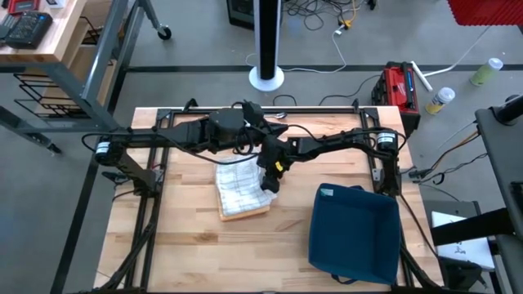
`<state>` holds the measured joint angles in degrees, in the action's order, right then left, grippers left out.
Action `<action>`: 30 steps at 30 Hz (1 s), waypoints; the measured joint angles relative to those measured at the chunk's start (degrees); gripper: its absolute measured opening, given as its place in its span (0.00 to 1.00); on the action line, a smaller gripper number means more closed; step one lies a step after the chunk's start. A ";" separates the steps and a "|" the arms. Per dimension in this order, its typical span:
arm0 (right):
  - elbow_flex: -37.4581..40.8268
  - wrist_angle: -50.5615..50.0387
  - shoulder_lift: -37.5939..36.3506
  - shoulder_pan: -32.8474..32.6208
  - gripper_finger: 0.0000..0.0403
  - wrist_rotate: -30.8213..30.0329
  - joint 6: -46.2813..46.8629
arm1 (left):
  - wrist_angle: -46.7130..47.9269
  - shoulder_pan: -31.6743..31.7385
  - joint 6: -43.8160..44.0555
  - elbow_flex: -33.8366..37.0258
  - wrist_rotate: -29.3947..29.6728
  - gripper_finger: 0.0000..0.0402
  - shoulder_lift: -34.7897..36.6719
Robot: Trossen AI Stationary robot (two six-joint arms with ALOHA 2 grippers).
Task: Fold towel
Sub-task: Stack the folded white towel on top of the folded yellow towel
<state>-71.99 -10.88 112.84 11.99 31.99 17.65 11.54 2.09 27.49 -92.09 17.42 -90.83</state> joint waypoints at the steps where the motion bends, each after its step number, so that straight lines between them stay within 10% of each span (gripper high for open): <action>1: -0.01 -0.20 -0.11 0.01 0.59 -0.01 -0.53 | 0.05 0.00 0.04 0.00 0.00 0.00 0.01; 20: 4.70 -12.28 -2.67 1.05 0.62 -5.04 -1.35 | 54.55 -7.28 13.81 10.87 11.27 0.00 1.20; 30: 12.74 -2.89 -15.79 0.75 0.65 -5.12 -7.76 | 48.30 -19.55 22.30 27.42 11.80 0.00 5.01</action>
<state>-59.25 -13.77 97.06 12.73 26.87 9.88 59.84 -17.46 49.79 -64.67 29.23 -85.82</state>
